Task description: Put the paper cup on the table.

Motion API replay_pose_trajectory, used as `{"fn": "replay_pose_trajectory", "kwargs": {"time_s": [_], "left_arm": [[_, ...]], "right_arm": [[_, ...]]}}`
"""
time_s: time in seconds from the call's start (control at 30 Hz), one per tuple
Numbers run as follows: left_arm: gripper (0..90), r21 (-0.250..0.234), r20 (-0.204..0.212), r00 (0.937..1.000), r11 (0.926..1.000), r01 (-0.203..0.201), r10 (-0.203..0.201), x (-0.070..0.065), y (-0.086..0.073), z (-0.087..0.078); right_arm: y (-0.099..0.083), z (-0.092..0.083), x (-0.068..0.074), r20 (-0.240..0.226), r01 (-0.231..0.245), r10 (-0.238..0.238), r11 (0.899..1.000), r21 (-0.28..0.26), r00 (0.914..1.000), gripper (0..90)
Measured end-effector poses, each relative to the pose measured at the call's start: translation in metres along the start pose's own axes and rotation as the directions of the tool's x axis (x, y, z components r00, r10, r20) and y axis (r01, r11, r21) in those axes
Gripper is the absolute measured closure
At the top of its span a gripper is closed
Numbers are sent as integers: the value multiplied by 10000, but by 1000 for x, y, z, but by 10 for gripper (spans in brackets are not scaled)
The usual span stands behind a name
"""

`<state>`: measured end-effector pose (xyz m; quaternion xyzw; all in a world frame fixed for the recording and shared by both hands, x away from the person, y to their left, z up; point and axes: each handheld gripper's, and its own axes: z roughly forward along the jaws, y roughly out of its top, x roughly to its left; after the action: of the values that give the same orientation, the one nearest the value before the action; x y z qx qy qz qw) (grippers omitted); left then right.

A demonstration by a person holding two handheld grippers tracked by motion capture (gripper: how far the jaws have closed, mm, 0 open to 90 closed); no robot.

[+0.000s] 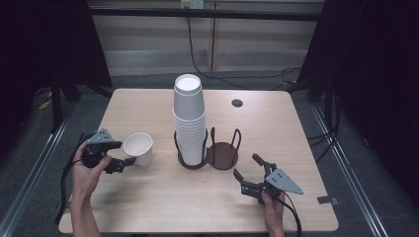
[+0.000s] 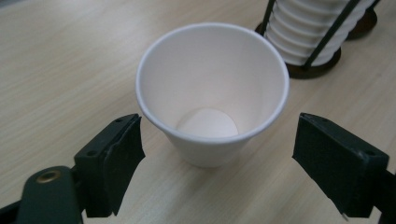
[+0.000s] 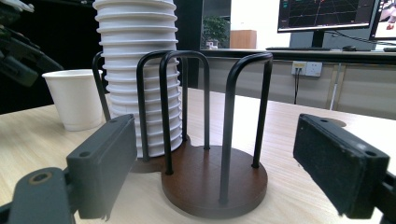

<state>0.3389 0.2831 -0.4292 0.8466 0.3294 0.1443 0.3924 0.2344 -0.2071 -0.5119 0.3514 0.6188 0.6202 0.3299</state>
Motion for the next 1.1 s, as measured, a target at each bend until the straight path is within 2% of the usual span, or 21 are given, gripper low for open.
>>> {"fn": "replay_pose_trajectory", "kwargs": {"time_s": [0.07,0.2,0.3,0.33,0.43,0.47,0.5,0.57,0.6,0.63,0.67,0.7,0.77,0.83,0.87,0.9,0.93,0.97,1.0,1.03,1.1], "left_arm": [[161,-76,-134,9999,10000,0,-1,-4,-1,-3],[159,-671,-186,9998,9977,64,-76,-12,-7,-7],[167,-1517,-425,9984,9879,316,-384,-21,-13,-12],[167,-1679,-404,9984,9853,318,-391,-25,-15,-12],[173,-1912,-871,9958,9815,115,-286,-35,-18,-13],[173,-2165,-772,9967,9762,89,-262,-36,-18,-15],[173,-2414,-576,9975,9701,251,-401,-39,-19,-16],[173,-2925,-516,9985,9563,12,-171,-45,-19,-18],[174,-3181,-451,9987,9480,84,-240,-50,-19,-19],[181,-3429,-633,9978,9394,-21,-209,-54,-21,-21],[181,-3707,-557,9979,9287,110,-341,-58,-23,-22],[181,-3835,-519,9981,9235,98,-322,-60,-24,-22],[181,-3944,-539,9981,9189,47,-282,-67,-26,-20],[180,-3977,-562,9981,9175,-3,-240,-73,-26,-17],[179,-4055,-582,9981,9141,-45,-209,-77,-26,-15],[179,-4213,-554,9977,9069,116,-385,-82,-26,-12],[178,-4599,-526,9975,8878,183,-478,-85,-26,-10],[178,-4990,-356,9971,8657,402,-668,-90,-26,-8],[180,-4956,-624,9963,8683,207,-594,-95,-25,-5],[181,-4840,-684,9958,8748,201,-608,-99,-23,-1],[172,-4991,-410,9971,8659,346,-635,-105,-22,7]], "right_arm": [[0,0,0,6,-7,7,10000,6,10000,131],[0,0,0,3,-8,8,10000,7,10000,131],[0,0,0,-4,-11,11,10000,5,10000,131],[0,0,0,9,-5,5,10000,-1,10000,131],[0,0,0,5,0,0,10000,0,10000,131],[0,0,0,8,2,-2,10000,-3,10000,131],[0,0,0,14,1,-1,10000,-2,10000,131],[0,0,0,25,-2,2,10000,-16,10000,131],[0,0,0,35,2,-2,10000,-14,10000,131],[0,0,0,31,4,-4,10000,-11,10000,131],[0,0,0,27,4,-4,10000,-17,10000,131],[0,0,0,25,2,-2,10000,-13,10000,131],[0,0,0,31,2,-1,10000,-14,10000,131],[0,0,0,13,0,0,10000,-8,10000,131],[0,0,0,32,2,-2,10000,-10,10000,131],[0,0,0,34,0,0,10000,-9,10000,131],[0,0,0,17,2,-2,10000,-6,10000,131],[0,0,0,35,-2,2,10000,-9,10000,131],[0,0,0,11,-18,18,10000,-23,10000,132],[0,0,0,9,-11,12,10000,-26,10000,131],[0,0,0,19,-4,4,10000,-8,10000,131]]}}
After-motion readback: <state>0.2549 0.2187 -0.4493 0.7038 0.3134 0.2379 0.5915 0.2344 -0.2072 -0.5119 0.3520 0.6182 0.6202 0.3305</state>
